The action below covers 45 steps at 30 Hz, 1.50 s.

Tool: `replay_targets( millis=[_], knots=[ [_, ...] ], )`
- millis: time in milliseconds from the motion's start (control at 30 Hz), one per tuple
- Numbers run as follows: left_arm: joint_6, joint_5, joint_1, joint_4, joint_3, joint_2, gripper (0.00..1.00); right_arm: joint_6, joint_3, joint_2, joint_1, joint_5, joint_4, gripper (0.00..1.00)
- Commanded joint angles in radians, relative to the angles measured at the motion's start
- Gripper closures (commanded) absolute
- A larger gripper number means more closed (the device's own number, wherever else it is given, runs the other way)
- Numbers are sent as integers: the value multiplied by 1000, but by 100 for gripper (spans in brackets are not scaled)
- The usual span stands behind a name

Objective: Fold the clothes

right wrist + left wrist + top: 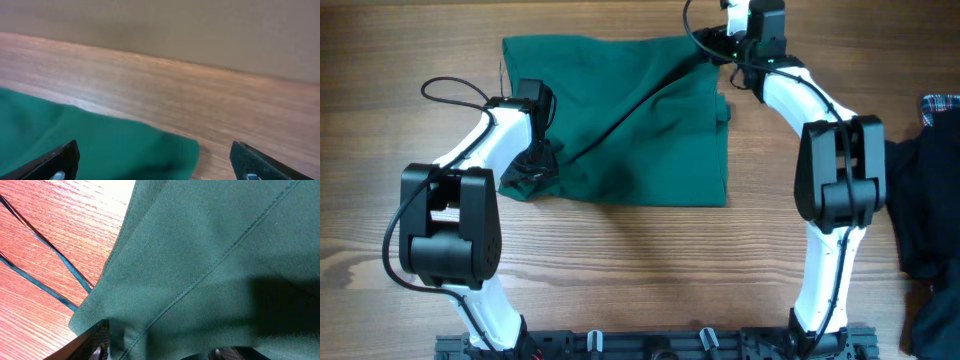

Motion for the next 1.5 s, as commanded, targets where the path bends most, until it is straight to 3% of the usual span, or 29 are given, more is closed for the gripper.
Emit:
replay_targets(
  millis=[0, 33, 100, 133, 167, 200, 267, 367, 533, 700, 933, 1167, 1467],
  knots=[
    [-6, 17, 14, 52, -42, 78, 36, 26, 25, -207, -31, 30, -167, 7],
    [-6, 37, 14, 53, -42, 78, 36, 24, 25, -235, -36, 42, -244, 16],
    [-5, 51, 14, 56, -37, 77, 41, 16, 25, -241, -39, 34, -352, 46],
    [-2, 51, 14, 44, -16, 65, 53, 15, 25, -241, -39, 24, -424, 74],
    [-3, 57, 14, 21, 31, 32, 56, 16, 25, -242, -39, -18, -479, 93],
    [-3, 85, 14, 2, 73, -1, 55, 16, 25, -244, -39, -72, -515, 95],
    [-3, 180, 14, -18, 180, -102, 43, 19, 25, -246, -39, -184, -603, 96],
    [-7, 208, 14, 30, 268, -253, 32, 19, 25, -246, -28, -301, -793, 96],
    [-6, 208, 14, 38, 266, -233, 30, 15, -11, -247, 25, -275, -1036, 96],
    [-6, 208, 14, 94, 266, -103, 34, 10, -185, -247, 107, -201, -985, 96],
    [-3, 204, 14, 185, 266, 132, 38, 24, -336, -247, 112, -175, -848, 96],
    [24, 185, 25, 240, 266, 158, 37, 72, -490, -247, 112, -97, -689, 96],
    [50, 185, 35, 318, 265, 229, 37, 183, -525, -247, 111, 162, -899, 96]
  ],
)
